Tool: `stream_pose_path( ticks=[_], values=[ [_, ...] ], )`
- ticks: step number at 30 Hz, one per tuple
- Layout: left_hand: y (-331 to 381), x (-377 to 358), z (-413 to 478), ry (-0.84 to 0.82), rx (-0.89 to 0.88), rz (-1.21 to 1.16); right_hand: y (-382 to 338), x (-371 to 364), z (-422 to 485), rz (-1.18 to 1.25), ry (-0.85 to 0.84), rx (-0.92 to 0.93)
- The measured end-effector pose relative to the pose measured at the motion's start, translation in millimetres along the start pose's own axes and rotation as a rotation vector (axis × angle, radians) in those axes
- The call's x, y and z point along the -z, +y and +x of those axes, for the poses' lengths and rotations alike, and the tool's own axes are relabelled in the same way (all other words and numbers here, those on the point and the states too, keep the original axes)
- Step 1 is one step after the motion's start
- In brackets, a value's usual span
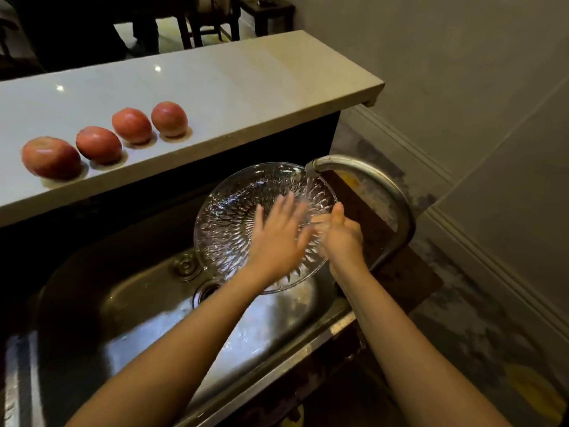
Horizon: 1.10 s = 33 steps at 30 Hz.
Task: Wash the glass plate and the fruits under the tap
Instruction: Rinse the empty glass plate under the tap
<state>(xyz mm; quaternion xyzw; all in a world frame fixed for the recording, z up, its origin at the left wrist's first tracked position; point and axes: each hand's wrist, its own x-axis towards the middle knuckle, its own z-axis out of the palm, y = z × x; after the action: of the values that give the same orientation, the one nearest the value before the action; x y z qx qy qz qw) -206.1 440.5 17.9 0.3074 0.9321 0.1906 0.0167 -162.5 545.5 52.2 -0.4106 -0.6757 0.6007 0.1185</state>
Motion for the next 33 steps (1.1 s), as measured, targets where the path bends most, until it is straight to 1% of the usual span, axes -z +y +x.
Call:
stream_pose_path(
  ticks=[2,4,5,6,7,9,10,11,12,14,15,16,18,20,21,23,24,26,29,31,33],
  values=[
    [-25,11,19,0.091,0.231,0.116,2,2,-3,-0.004,-0.030,0.036],
    [-59,21,23,0.054,0.471,0.142,5,8,-4,-0.010,-0.033,0.056],
    [-73,25,19,0.011,0.578,0.097,5,11,-4,-0.015,-0.030,0.050],
    [-85,29,13,-0.037,0.677,-0.019,5,13,-4,-0.019,-0.035,0.040],
    [-97,30,5,-0.095,0.753,-0.246,7,14,-2,-0.028,-0.051,0.032],
    [-116,35,-12,-0.206,0.803,-0.979,9,13,2,-0.092,-0.107,0.013],
    [-126,38,-21,-0.236,0.803,-1.302,10,12,4,-0.158,-0.150,0.012],
    [-136,39,-30,-0.246,0.796,-1.504,11,11,8,-0.226,-0.203,0.024],
    [-143,39,-38,-0.243,0.783,-1.616,11,9,11,-0.274,-0.261,0.040],
    [-145,36,-50,-0.187,0.798,-1.699,8,1,17,-0.278,-0.338,0.049],
    [-143,35,-54,-0.120,0.817,-1.698,6,-5,20,-0.276,-0.335,0.064],
    [-139,37,-55,-0.043,0.829,-1.661,5,-13,22,-0.292,-0.294,0.085],
    [-130,44,-54,0.098,0.818,-1.494,6,-25,23,-0.321,-0.166,0.097],
    [-124,53,-50,0.182,0.774,-1.302,8,-32,21,-0.374,-0.076,0.072],
    [-123,57,-49,0.228,0.746,-1.215,11,-33,21,-0.431,-0.066,0.059],
    [-121,63,-46,0.323,0.677,-1.062,14,-33,18,-0.567,-0.107,0.057],
    [-120,65,-44,0.357,0.655,-1.011,14,-31,18,-0.714,-0.147,0.115],
    [-117,66,-41,0.414,0.640,-0.965,12,-22,18,-0.952,-0.160,0.237],
    [-119,63,-38,0.471,0.628,-0.940,14,-1,20,-1.137,-0.116,0.341],
    [-120,61,-38,0.486,0.605,-0.941,20,10,15,-1.253,-0.093,0.318],
    [-121,57,-39,0.495,0.582,-0.938,26,15,7,-1.318,-0.097,0.247]
  ],
)
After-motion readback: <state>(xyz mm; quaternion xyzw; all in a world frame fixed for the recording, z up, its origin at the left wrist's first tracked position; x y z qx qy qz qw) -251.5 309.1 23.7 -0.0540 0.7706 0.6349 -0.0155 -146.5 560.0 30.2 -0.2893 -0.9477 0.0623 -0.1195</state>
